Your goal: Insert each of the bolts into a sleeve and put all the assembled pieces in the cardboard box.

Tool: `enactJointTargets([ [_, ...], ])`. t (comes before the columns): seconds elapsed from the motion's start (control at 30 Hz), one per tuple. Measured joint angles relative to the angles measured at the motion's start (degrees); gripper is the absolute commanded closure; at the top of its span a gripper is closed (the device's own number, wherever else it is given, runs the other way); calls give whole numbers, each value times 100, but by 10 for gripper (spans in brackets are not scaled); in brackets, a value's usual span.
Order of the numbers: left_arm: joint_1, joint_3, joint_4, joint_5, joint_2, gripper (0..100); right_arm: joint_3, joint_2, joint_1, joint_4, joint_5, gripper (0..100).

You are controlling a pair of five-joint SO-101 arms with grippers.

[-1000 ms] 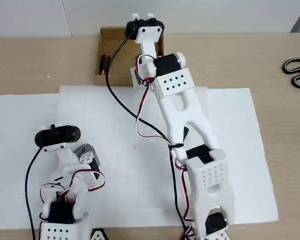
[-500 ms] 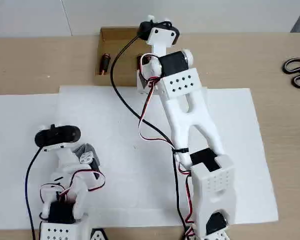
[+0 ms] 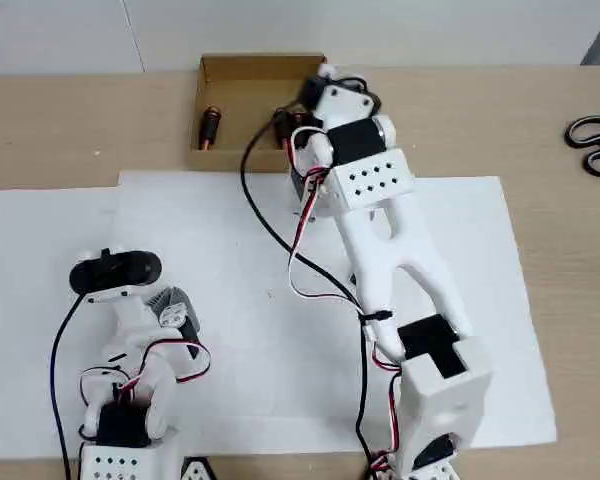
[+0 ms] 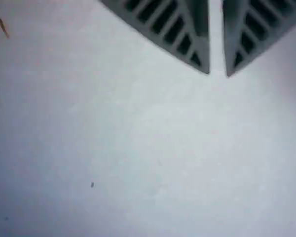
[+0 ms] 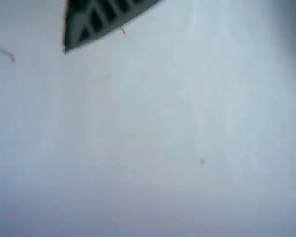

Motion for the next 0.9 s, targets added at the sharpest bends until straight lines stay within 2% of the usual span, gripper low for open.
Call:
enactJointTargets([
  [0.37, 0, 0, 0, 0, 0, 994, 677, -18, 422, 0, -431, 794],
  [0.9, 0, 0, 0, 0, 0, 994, 695, 958, 440, -9, -466, 794],
])
